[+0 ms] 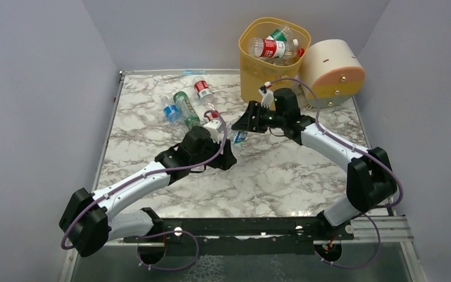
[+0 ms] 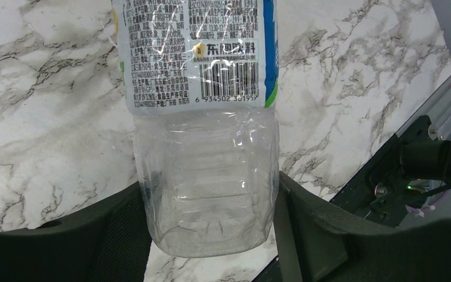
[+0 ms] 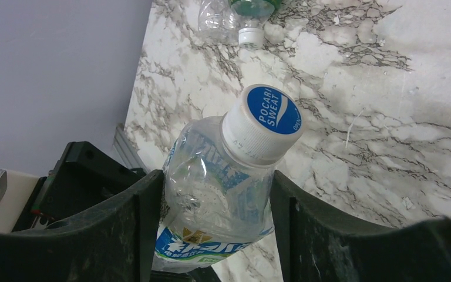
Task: Put the plastic bottles in the bin
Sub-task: Pick up the plastic bottle at the center of the board, then place the plastic bottle in the trash bin.
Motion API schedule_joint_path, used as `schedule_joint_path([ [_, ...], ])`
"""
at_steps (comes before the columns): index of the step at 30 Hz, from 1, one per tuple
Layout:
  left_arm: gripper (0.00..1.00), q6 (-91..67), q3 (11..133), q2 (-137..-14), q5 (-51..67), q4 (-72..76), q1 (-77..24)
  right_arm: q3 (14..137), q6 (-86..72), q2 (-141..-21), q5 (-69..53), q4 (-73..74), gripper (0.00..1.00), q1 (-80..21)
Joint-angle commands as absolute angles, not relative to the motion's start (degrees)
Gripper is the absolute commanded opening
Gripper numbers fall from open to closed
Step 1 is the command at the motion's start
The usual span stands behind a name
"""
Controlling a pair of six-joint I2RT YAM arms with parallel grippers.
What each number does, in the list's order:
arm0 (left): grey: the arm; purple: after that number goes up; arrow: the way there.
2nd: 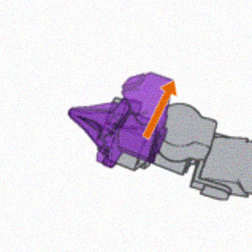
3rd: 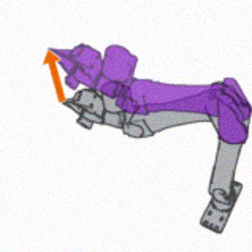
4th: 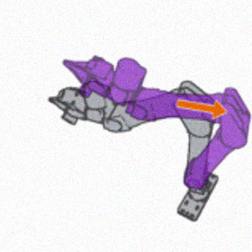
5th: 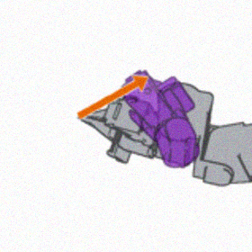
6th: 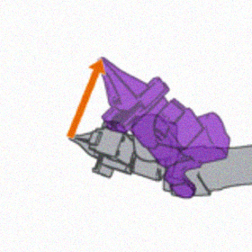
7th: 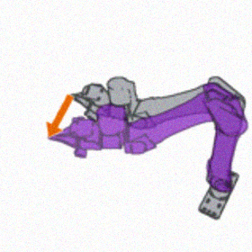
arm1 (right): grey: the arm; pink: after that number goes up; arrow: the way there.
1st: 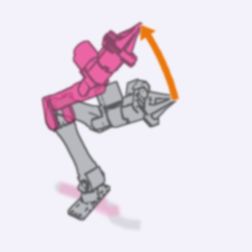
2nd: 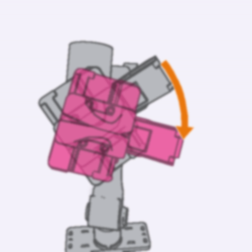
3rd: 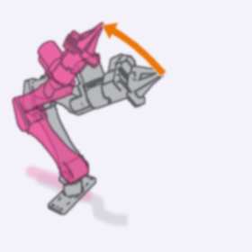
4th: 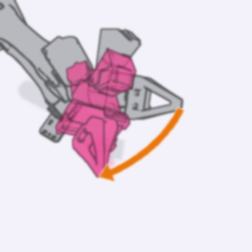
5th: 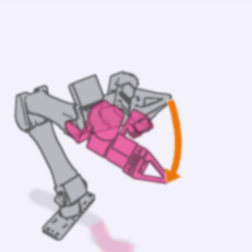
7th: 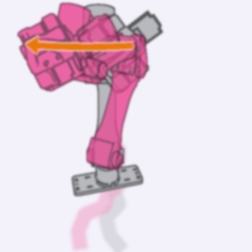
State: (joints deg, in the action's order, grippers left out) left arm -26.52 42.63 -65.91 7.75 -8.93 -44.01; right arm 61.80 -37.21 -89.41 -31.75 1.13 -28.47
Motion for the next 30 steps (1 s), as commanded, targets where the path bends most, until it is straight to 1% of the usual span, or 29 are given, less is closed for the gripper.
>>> schedule_joint_path([
  [1, 0.72, -25.6, 47.1, -65.6, 7.5, -6.5, -44.5, 65.5, -36.7, -88.5, -33.3, 3.5, 0.51, -29.5],
  [3, 0.81, -25.3, 49.3, -65.1, 7.8, -7.9, -44.5, 67.7, -35.7, -88.0, -31.6, 5.0, 0.5, -29.5],
  [4, 0.96, -25.1, 50.3, -64.6, 7.9, -8.7, -44.5, 68.7, -35.4, -87.7, -30.7, 5.5, 0.5, -29.5],
  [5, 0.99, -25.0, 51.3, -64.1, 7.8, -9.5, -44.5, 69.8, -35.1, -87.6, -29.9, 6.2, 0.5, -29.5],
  [10, 0.99, -24.3, 56.6, -60.2, 5.7, -14.7, -44.4, 77.4, -32.1, -88.0, -24.4, 11.4, 0.5, -29.2],
  [18, 0.99, -25.5, 59.2, -52.7, 2.7, -19.0, -44.4, 88.2, -30.0, -90.0, -21.8, 14.0, 0.5, -24.0],
  [24, 0.99, -26.2, 58.7, -49.4, 1.5, -20.6, -44.4, 100.3, -29.8, -92.8, -22.1, 15.0, 0.51, -15.2],
  [30, 0.99, -26.5, 58.0, -49.2, 0.6, -21.9, -44.4, 105.3, -33.4, -96.0, -21.9, 7.3, 0.51, -6.2],
])
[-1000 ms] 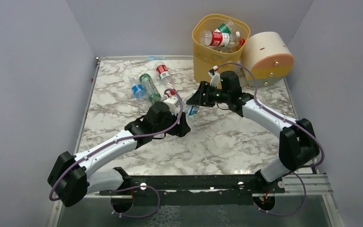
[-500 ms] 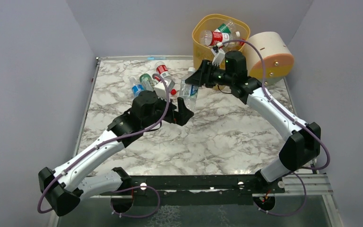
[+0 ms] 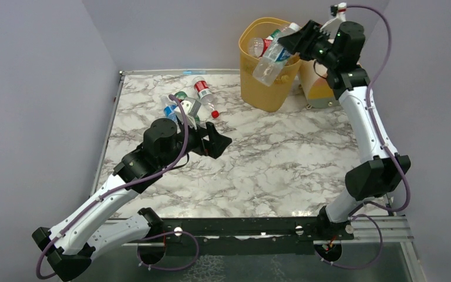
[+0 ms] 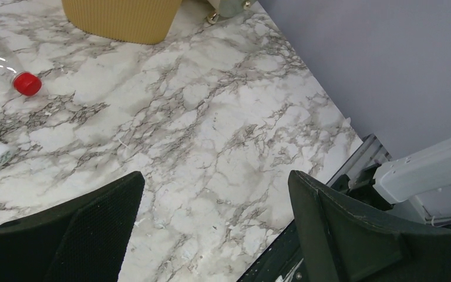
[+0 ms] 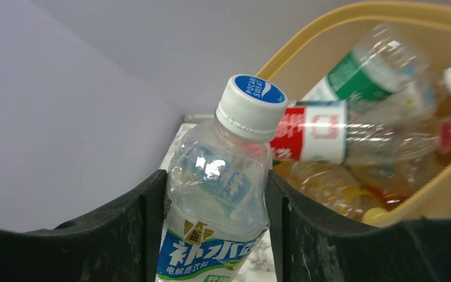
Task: Put the plastic bottles in the bin
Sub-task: Place the plastic bottle in the trash bin.
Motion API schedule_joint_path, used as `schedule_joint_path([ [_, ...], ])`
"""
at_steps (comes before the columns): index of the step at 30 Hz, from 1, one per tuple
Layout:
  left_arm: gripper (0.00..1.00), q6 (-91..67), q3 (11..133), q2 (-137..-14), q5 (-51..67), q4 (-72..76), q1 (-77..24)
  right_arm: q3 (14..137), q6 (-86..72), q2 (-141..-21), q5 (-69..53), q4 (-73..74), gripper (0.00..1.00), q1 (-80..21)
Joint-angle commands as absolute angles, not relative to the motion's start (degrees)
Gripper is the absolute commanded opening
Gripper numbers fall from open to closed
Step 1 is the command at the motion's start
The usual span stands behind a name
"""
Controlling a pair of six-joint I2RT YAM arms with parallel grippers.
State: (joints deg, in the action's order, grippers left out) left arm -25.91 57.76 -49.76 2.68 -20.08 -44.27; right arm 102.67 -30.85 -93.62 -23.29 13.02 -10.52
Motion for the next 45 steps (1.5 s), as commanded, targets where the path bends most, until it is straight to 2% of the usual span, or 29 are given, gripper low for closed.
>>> schedule_joint_path([
  [1, 0.99, -26.4, 58.0, -49.2, 0.4, -22.2, -44.4, 105.5, -34.5, -96.7, -21.8, 5.7, 0.51, -5.0],
  [6, 0.99, -25.8, 58.1, -49.2, -0.9, -23.8, -44.4, 107.5, -38.0, -101.5, -20.5, -2.6, 0.51, -1.5],
  [13, 0.99, -24.6, 60.2, -49.9, -2.9, -26.4, -44.4, 113.3, -34.7, -109.6, -19.3, -8.8, 0.53, -1.1],
  [21, 0.99, -24.2, 60.6, -51.0, -3.7, -27.1, -44.4, 113.1, -27.3, -111.3, -19.5, -7.9, 0.55, -1.1],
  [31, 0.99, -24.3, 60.8, -53.4, -3.1, -26.8, -44.4, 112.5, -25.5, -112.4, -19.6, -5.1, 0.57, -1.1],
  [45, 0.99, -29.3, 52.1, -48.7, -1.5, -24.8, -44.4, 111.4, -26.9, -114.3, -22.9, -4.7, 0.58, -1.1],
])
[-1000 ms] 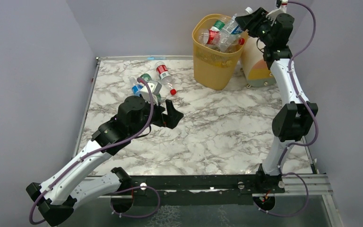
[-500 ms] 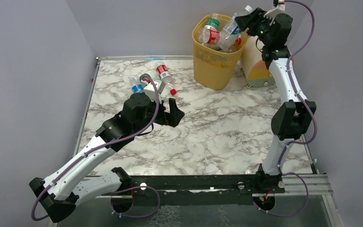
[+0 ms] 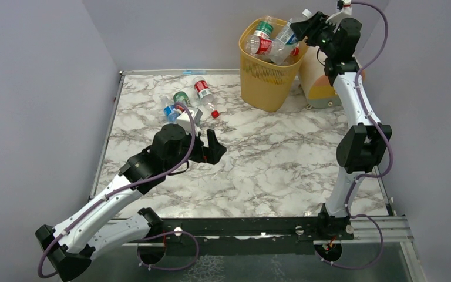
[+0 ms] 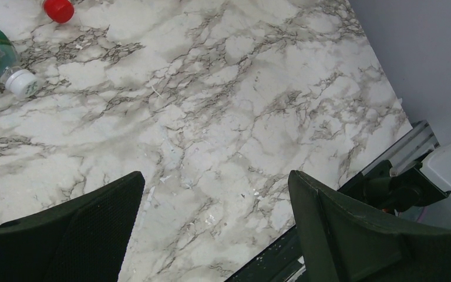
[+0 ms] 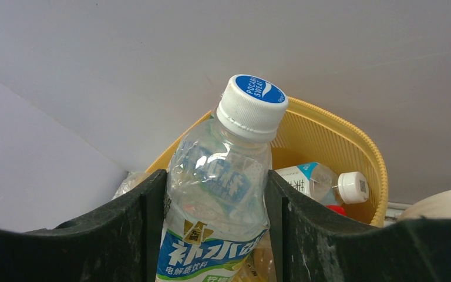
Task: Put the plastic bottles in the bin
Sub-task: Place the plastic bottle in the trash bin.
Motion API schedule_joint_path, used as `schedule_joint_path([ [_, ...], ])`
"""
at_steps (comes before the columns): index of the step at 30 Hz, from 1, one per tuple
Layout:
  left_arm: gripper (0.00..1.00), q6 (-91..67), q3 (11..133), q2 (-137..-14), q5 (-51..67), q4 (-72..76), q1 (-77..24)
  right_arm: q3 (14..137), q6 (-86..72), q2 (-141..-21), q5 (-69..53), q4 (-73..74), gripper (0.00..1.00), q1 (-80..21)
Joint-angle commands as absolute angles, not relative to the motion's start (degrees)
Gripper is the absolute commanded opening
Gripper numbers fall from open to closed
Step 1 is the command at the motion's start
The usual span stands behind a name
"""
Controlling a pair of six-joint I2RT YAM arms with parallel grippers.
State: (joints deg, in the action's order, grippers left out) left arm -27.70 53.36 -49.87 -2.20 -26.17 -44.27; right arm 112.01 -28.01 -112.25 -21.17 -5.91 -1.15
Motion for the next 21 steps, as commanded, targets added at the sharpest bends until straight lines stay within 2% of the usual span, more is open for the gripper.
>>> schedule_joint_path([
  [1, 0.99, -29.3, 51.9, -48.8, -1.4, -24.6, -44.4, 111.4, -26.9, -114.5, -23.3, -4.6, 0.58, -1.1],
  [13, 0.99, -29.6, 46.8, -49.2, -0.8, -20.2, -44.4, 111.1, -24.5, -114.5, -23.3, -3.3, 0.59, -1.1],
  [21, 0.99, -28.8, 43.0, -53.8, 0.7, -14.4, -44.2, 110.8, -23.3, -114.5, -24.4, -3.4, 0.59, -1.1],
])
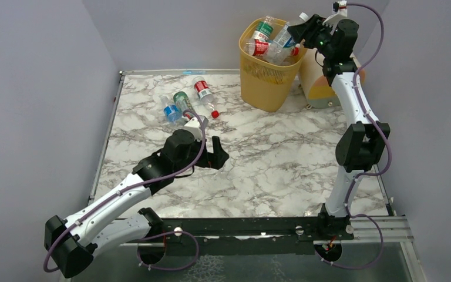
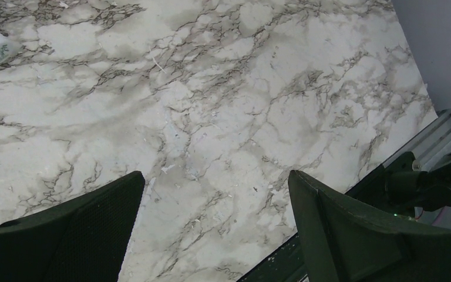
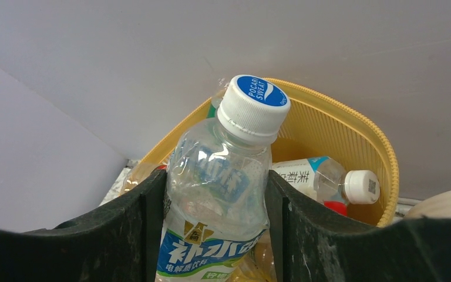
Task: Put the plastic bottles in the bin
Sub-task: Place the plastic bottle in the trash bin.
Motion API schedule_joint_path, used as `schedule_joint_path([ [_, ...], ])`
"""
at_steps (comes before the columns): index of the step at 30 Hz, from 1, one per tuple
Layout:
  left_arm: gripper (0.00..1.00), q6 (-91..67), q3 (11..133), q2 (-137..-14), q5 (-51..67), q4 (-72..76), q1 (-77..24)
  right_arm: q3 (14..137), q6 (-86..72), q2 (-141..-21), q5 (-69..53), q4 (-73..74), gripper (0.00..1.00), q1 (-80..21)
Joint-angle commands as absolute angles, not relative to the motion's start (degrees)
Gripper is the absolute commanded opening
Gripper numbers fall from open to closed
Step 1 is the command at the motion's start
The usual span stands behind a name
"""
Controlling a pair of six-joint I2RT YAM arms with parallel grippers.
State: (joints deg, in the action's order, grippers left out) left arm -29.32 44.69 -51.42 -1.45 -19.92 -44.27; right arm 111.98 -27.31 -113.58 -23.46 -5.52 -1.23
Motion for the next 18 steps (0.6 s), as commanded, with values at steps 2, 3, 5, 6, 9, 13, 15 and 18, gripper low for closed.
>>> schedule_joint_path([
  [2, 0.99, -28.6, 42.7, -55.7, 1.8, -12.6, -43.7, 110.9, -23.4, -114.6, -24.9, -3.7, 0.59, -1.1],
  [3, 0.99, -28.6, 42.6, -56.5, 2.7, -11.7, -43.4, 111.1, -23.5, -114.7, -25.3, -3.8, 0.59, -1.1],
  [5, 0.99, -28.3, 42.6, -58.4, 4.3, -10.3, -42.5, 111.4, -23.6, -115.1, -26.2, -3.7, 0.59, -1.1],
  [6, 0.99, -28.1, 42.7, -59.2, 5.2, -9.8, -42.0, 111.4, -23.7, -115.3, -26.5, -3.8, 0.59, -1.1],
  [9, 0.99, -27.8, 42.5, -60.6, 7.5, -8.1, -40.0, 111.3, -24.1, -115.8, -27.5, -4.2, 0.59, -1.1],
  [13, 0.99, -27.6, 41.9, -61.5, 10.5, -6.8, -37.2, 110.6, -24.9, -116.4, -28.7, -5.1, 0.59, -1.1],
  [15, 0.99, -27.4, 41.8, -61.8, 11.5, -6.5, -36.3, 110.1, -25.4, -116.5, -29.0, -5.7, 0.59, -1.1],
  [18, 0.99, -27.2, 41.6, -61.9, 12.5, -6.1, -35.2, 109.9, -25.6, -116.6, -29.4, -5.9, 0.59, -1.1],
])
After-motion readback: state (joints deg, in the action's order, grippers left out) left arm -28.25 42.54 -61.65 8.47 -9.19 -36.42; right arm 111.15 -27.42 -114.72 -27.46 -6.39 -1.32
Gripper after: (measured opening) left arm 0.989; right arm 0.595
